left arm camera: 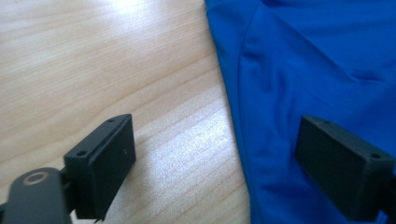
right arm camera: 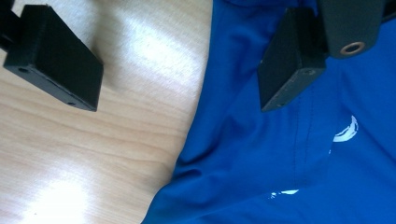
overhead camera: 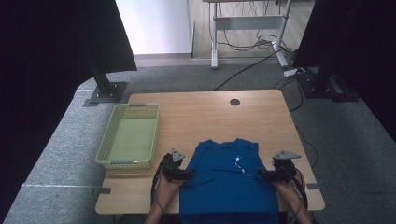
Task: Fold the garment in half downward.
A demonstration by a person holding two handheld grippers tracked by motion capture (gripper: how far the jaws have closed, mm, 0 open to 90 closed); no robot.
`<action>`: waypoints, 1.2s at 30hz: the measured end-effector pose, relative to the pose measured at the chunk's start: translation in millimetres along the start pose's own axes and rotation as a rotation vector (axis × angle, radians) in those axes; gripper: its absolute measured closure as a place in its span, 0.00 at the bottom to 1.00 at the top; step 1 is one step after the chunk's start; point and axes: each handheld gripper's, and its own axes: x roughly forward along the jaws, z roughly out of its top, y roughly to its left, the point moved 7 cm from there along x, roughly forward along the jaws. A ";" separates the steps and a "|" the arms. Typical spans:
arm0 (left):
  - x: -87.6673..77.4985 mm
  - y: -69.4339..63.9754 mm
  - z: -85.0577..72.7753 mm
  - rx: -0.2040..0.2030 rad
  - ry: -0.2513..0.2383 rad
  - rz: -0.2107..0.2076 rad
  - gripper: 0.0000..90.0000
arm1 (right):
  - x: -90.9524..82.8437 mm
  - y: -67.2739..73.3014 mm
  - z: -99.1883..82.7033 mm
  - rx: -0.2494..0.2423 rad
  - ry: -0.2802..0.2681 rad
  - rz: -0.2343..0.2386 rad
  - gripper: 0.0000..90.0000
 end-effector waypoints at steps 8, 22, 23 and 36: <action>22.8 5.6 28.5 -0.017 -0.021 0.008 0.15 | 18.2 -7.1 25.4 -0.005 -0.013 -0.025 0.15; 5.0 -3.1 6.6 0.025 0.003 0.008 0.16 | 3.1 10.7 4.5 -0.003 -0.006 -0.004 0.15; 6.7 -2.4 9.7 0.019 0.000 0.004 0.16 | 3.4 9.9 8.0 0.000 -0.023 -0.009 0.15; 10.1 3.6 4.2 -0.031 -0.009 -0.006 0.15 | 13.9 5.6 11.6 0.003 0.003 -0.024 0.14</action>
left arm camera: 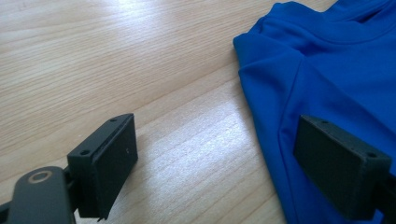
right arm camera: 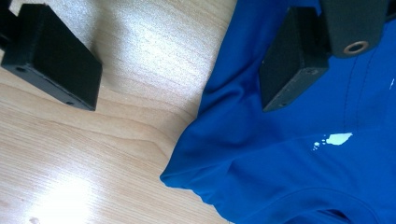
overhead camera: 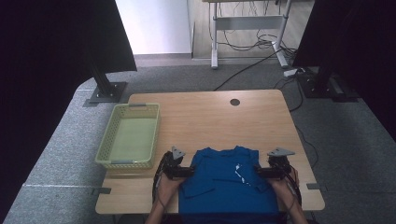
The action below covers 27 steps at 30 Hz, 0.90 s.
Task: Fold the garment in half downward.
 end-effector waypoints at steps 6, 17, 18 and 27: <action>9.2 -11.4 15.8 0.008 -0.018 -0.030 0.15 | -0.7 0.5 -0.7 0.004 0.001 -0.003 0.14; 34.1 -27.9 31.5 0.031 0.018 0.010 0.15 | -1.6 1.3 -1.5 0.004 0.001 -0.001 0.15; 33.7 -24.0 30.5 0.010 0.014 0.010 0.14 | -1.6 1.3 -1.5 0.004 0.001 -0.001 0.15; 13.4 9.7 15.7 -0.037 0.008 0.073 0.17 | -1.5 1.3 -1.5 0.004 0.001 -0.001 0.15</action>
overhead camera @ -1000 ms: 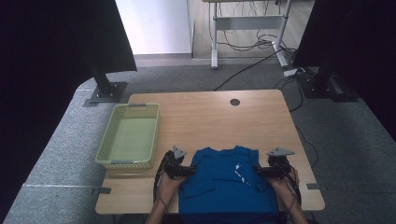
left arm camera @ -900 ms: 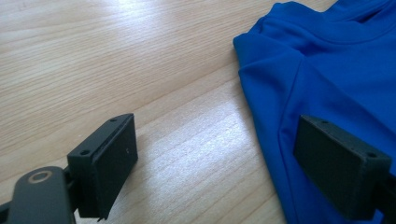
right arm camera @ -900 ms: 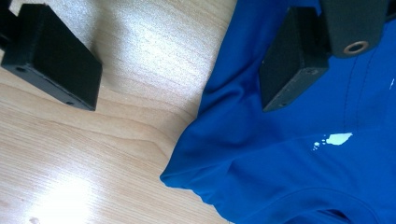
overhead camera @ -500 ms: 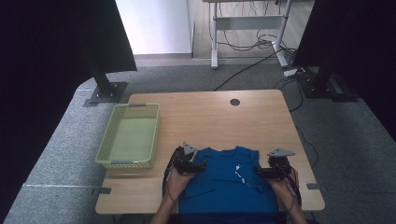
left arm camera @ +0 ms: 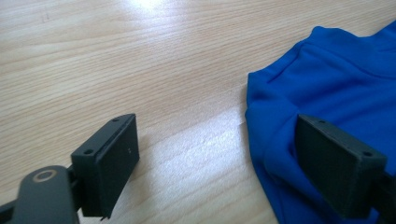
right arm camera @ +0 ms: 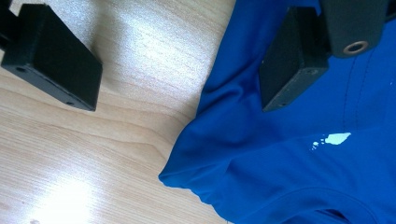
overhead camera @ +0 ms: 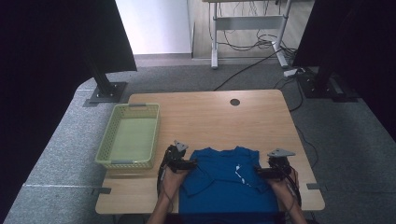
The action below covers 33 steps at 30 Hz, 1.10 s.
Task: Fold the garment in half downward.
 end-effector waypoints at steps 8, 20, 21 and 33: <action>6.9 -16.8 15.5 0.015 -0.044 -0.036 0.17 | 0.0 0.0 0.0 0.000 0.000 0.000 0.15; 12.3 9.3 8.2 -0.040 -0.020 0.038 0.20 | 0.0 0.0 0.0 0.001 0.000 0.001 0.15; 12.7 8.8 8.4 -0.038 -0.020 0.037 0.20 | 0.0 0.0 0.0 0.001 0.000 0.001 0.15; 13.0 8.3 8.6 -0.038 -0.020 0.036 0.20 | -2.5 1.2 7.4 0.043 -0.052 0.066 0.16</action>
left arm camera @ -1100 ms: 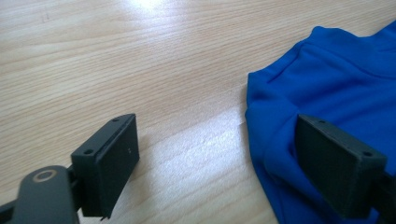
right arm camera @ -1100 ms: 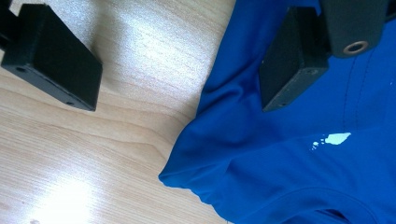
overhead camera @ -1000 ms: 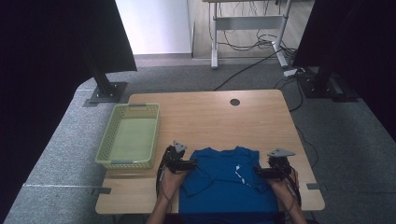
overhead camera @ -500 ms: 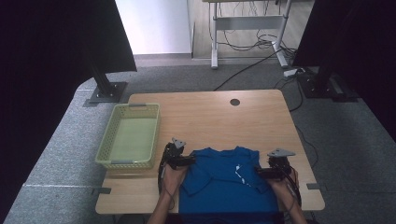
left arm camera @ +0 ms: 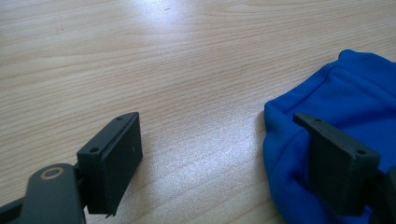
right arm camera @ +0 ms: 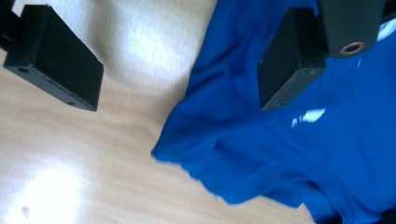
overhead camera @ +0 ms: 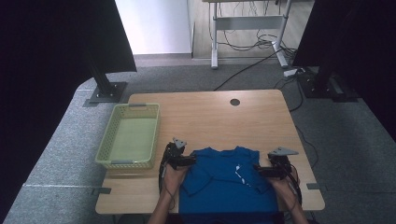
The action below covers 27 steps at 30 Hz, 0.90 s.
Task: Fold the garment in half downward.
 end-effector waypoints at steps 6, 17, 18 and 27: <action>-0.1 -0.2 0.0 0.001 -0.001 -0.002 0.20 | 7.2 1.7 18.4 0.007 -0.018 -0.017 0.20; -0.5 -0.3 -0.2 0.004 -0.001 -0.003 0.21 | 26.8 -12.0 26.7 -0.041 0.062 -0.114 0.39; -0.5 -0.3 -0.2 0.004 -0.001 -0.003 0.21 | 26.8 -12.0 26.7 -0.041 0.062 -0.114 0.39; -0.5 -0.3 -0.2 0.004 -0.001 -0.004 0.21 | 9.3 -31.5 21.7 0.049 0.014 -0.080 0.39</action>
